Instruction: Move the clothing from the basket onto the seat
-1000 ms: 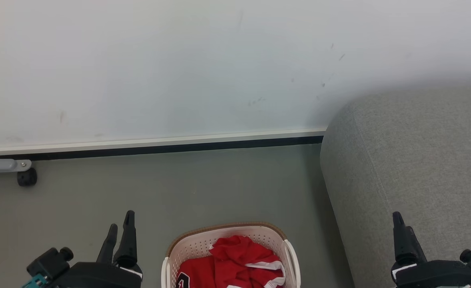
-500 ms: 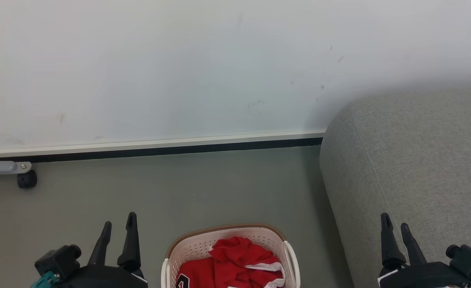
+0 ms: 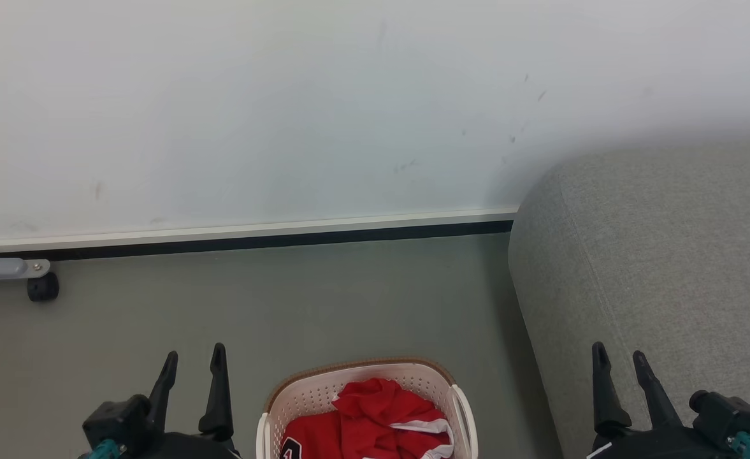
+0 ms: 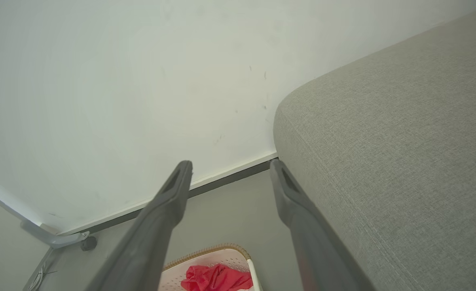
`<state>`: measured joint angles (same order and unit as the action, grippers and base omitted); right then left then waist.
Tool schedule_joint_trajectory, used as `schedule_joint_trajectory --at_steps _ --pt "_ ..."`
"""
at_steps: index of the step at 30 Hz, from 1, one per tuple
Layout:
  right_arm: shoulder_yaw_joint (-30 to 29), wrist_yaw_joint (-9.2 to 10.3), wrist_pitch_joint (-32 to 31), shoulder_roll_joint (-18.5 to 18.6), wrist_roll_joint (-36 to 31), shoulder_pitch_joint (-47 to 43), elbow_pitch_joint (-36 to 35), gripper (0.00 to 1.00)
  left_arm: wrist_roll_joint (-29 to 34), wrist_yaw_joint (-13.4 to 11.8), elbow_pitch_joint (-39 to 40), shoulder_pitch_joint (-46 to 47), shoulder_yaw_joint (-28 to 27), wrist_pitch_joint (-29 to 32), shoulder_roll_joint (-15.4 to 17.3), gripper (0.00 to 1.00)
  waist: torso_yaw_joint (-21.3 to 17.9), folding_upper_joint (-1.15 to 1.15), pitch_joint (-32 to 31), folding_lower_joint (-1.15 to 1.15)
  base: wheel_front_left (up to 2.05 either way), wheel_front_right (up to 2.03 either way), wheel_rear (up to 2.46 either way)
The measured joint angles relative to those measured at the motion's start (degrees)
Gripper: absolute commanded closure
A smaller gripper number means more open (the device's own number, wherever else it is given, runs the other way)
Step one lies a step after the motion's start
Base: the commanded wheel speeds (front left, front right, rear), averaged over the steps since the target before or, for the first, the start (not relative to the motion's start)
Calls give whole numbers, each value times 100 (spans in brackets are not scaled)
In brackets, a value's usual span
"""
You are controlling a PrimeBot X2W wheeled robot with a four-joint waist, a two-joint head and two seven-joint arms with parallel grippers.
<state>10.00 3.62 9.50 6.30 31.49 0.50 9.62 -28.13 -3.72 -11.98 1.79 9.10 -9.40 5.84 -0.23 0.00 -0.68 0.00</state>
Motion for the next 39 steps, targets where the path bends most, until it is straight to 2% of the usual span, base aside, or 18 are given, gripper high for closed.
schedule_joint_trajectory --at_steps 23,39 --pt "403 294 480 125 -1759 -31 -214 0 1724 -335 -10 -123 118 -491 34 0 1 0 3 0 0 0 0" --pt "368 293 480 127 -1768 -107 -215 0 1670 -328 -104 -180 -4 -491 -7 0 12 0 -4 0 0 0 0"
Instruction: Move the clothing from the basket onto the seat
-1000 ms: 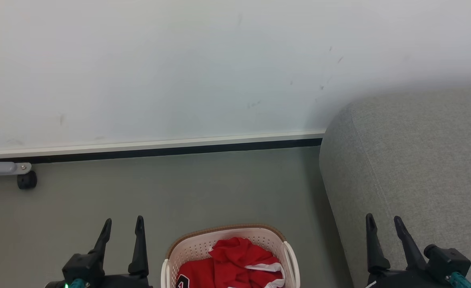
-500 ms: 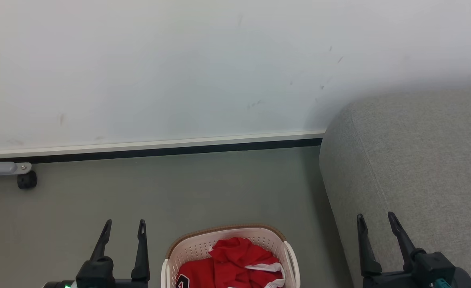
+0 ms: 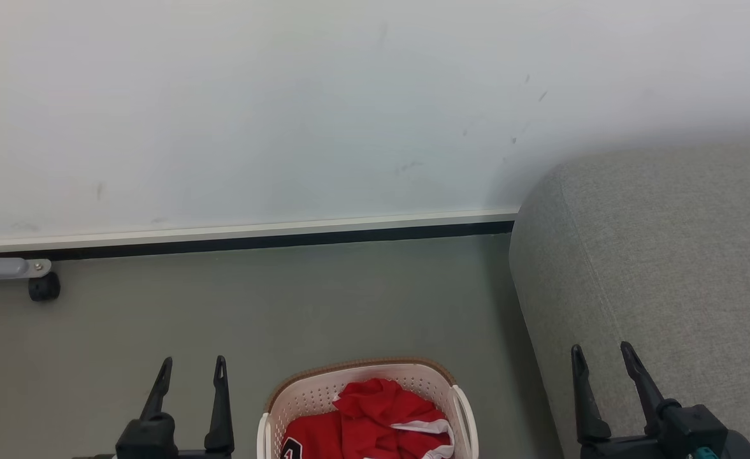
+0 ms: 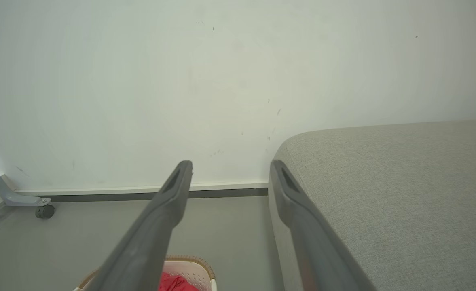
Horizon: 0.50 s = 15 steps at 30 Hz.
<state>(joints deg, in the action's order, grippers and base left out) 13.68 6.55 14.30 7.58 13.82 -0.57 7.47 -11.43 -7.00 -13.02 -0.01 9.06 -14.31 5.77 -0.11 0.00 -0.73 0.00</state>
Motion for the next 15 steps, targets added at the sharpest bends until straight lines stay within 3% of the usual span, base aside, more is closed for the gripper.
schedule_joint_trajectory --at_steps 15 --pt "-42 -10 0 -2 -7 -7 1 0 1 47 -21 -2 -33 0 -35 0 7 0 14 0 0 0 0"
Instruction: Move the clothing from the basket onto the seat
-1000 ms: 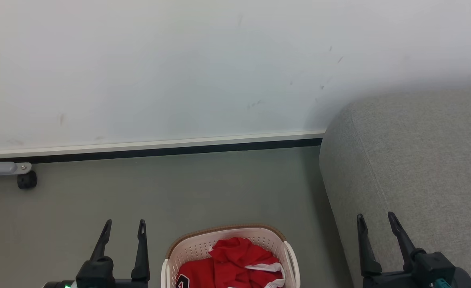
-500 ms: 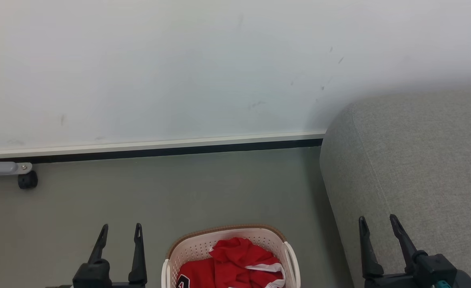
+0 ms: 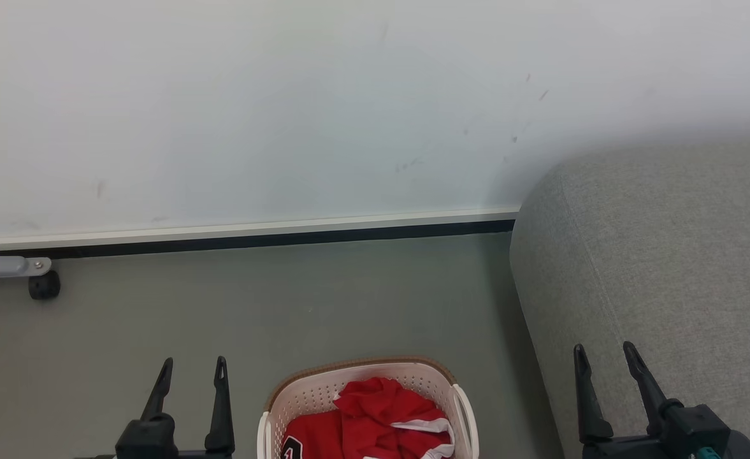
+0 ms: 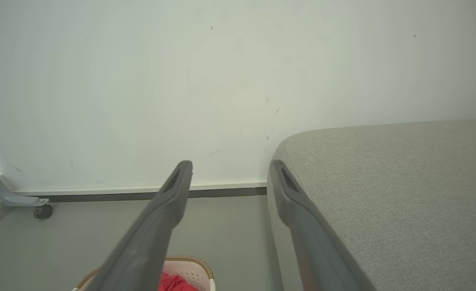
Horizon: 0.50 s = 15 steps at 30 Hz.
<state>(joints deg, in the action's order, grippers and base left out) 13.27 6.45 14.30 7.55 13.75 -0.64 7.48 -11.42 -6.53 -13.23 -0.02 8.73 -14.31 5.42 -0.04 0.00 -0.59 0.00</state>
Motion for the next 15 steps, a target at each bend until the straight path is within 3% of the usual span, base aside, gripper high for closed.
schedule_joint_trajectory --at_steps 8,15 --pt "-34 -3 9 -1 -3 -38 -116 0 42 5 82 -24 -9 0 0 0 3 0 100 0 0 0 0" --pt "-155 -24 14 67 -55 33 -308 0 131 156 154 165 123 0 45 0 -6 0 446 0 0 0 0"
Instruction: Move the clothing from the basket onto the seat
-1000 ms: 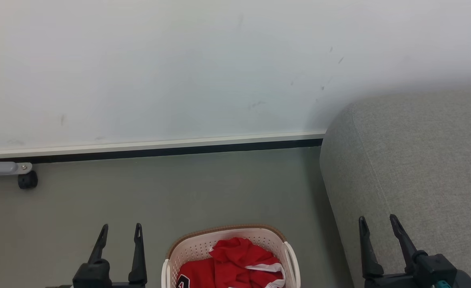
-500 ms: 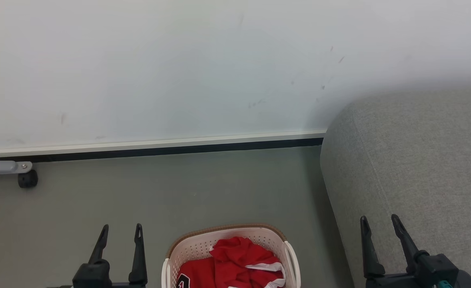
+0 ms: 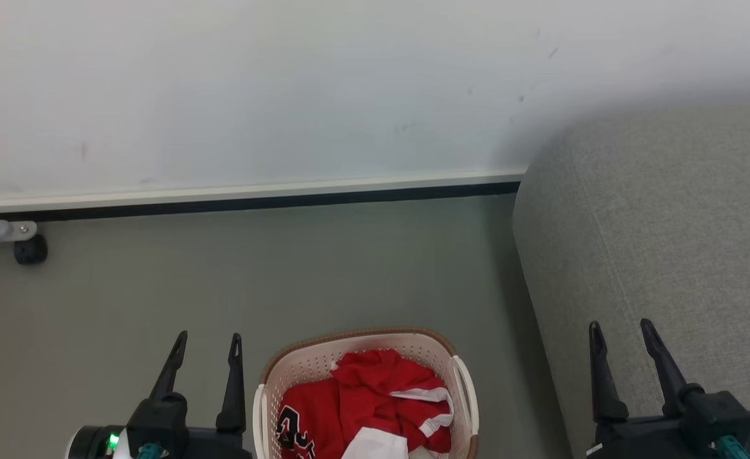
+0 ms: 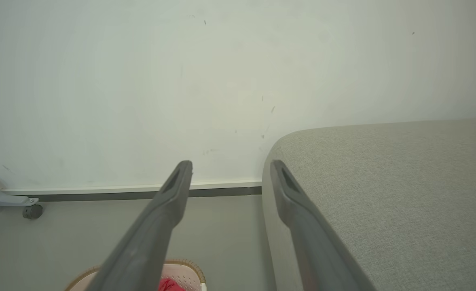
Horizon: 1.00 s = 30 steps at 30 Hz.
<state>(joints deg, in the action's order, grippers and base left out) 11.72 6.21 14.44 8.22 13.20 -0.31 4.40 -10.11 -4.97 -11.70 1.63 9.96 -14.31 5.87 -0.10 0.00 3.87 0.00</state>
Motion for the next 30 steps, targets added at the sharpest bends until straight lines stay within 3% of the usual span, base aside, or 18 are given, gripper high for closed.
schedule_joint_trajectory --at_steps 12,30 --pt "-87 1 2 -14 -140 467 -361 0 335 253 -350 652 376 0 81 0 -193 0 889 -1 0 0 0" --pt "-52 -68 26 -131 -267 1459 -904 0 865 556 -1634 1846 887 319 270 0 -1007 1 2420 -1 0 0 0"
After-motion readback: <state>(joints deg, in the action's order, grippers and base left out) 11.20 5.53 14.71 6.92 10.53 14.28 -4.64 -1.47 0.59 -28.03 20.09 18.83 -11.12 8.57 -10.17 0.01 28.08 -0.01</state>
